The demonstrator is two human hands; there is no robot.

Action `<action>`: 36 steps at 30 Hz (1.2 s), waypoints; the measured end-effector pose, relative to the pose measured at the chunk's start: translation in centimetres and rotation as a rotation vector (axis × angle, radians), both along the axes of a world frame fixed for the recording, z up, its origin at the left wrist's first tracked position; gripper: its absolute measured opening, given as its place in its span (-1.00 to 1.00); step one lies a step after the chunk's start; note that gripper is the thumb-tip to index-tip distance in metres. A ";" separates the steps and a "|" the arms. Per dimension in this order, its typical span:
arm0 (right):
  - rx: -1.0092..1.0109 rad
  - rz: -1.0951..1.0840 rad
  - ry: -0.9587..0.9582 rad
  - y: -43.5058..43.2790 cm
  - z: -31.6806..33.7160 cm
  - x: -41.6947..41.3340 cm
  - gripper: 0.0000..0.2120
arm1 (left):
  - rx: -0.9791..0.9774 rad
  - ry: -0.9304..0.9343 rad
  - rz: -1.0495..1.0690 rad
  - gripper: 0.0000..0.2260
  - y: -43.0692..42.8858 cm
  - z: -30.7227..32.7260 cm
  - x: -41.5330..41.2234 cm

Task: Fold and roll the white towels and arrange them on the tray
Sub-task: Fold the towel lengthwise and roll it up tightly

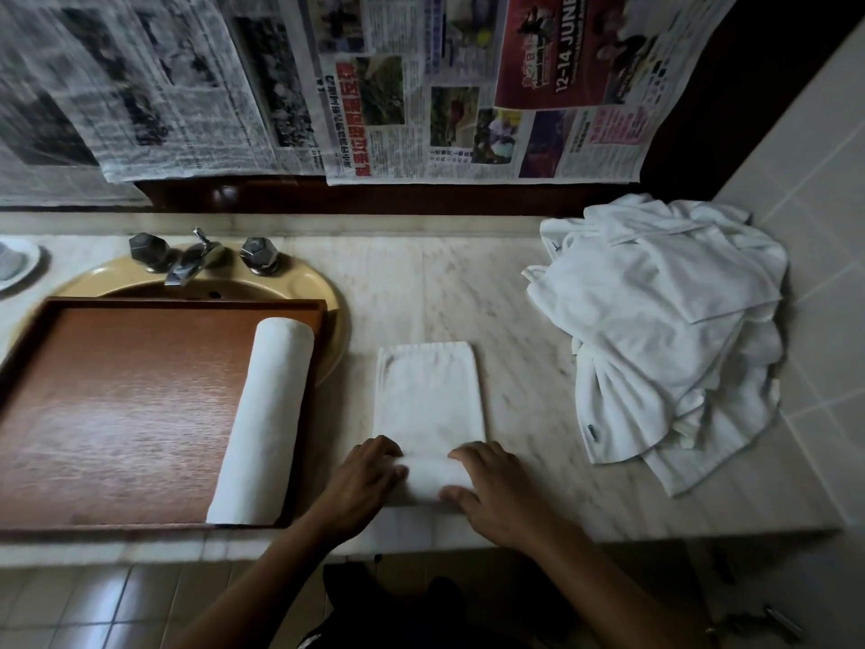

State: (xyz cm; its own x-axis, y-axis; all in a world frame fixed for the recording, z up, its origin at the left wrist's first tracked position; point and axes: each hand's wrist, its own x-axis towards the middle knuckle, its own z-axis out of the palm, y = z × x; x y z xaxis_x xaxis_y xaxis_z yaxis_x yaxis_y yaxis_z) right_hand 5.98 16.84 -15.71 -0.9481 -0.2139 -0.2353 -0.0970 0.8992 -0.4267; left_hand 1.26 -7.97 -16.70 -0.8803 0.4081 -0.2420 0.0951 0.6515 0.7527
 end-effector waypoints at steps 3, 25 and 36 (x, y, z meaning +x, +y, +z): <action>0.026 -0.051 0.169 -0.2 -0.6 0.9 -0.41 | 0.038 -0.051 0.099 -0.72 0.6 0.2 -0.3; 0.235 -0.017 0.217 -2.3 -0.9 0.0 -0.30 | -0.324 0.390 -0.206 -0.37 0.5 -1.3 -0.2; 0.279 0.069 0.005 -1.7 1.2 0.1 -0.31 | -0.351 0.211 -0.225 -0.33 -0.3 -0.1 0.0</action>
